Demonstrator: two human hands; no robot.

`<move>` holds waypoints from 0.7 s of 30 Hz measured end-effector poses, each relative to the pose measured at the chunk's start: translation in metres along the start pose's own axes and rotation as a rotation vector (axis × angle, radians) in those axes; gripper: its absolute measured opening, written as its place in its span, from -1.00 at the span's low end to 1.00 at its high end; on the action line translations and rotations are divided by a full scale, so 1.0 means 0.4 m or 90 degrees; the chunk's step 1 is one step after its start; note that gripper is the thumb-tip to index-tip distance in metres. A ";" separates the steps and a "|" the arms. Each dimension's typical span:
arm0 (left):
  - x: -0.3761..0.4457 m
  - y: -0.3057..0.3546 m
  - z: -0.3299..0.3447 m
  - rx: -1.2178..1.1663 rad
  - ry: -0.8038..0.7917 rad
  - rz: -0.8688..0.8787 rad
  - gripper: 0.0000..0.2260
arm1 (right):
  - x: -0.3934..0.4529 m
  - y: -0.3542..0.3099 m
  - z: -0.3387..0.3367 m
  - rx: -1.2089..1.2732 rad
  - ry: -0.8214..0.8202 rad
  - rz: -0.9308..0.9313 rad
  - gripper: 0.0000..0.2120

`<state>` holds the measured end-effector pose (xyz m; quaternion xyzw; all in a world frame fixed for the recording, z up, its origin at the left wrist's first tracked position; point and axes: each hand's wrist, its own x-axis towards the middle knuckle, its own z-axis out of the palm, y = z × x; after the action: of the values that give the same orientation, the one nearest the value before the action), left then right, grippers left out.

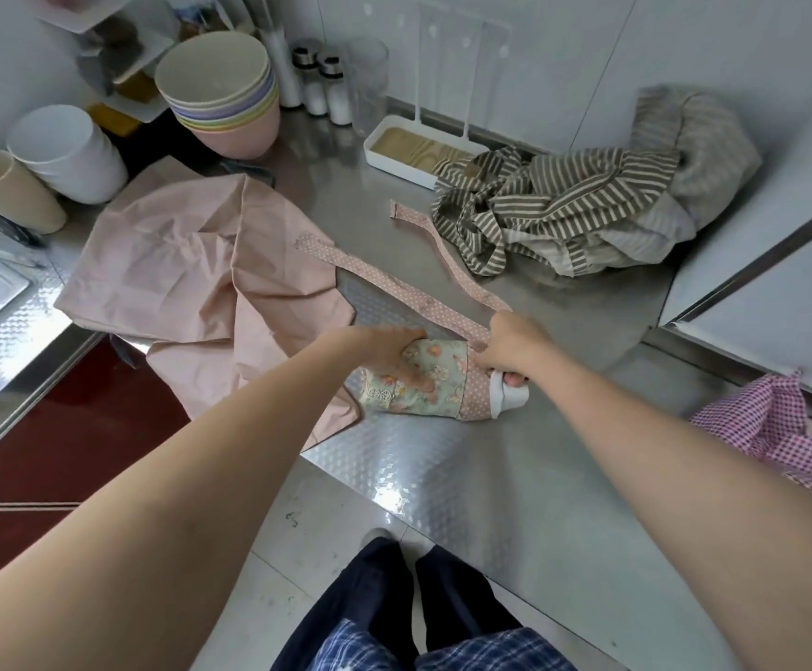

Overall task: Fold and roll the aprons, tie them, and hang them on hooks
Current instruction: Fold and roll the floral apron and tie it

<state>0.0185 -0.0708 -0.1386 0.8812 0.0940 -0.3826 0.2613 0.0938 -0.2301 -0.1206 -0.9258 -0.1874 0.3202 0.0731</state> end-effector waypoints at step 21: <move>-0.027 0.006 -0.036 -0.033 -0.005 -0.052 -0.33 | -0.029 0.041 -0.014 0.154 -0.144 0.146 -0.86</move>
<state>0.0209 -0.0647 -0.1215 0.8681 0.1385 -0.3939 0.2684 0.0937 -0.2497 -0.1138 -0.8837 -0.0481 0.4484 0.1257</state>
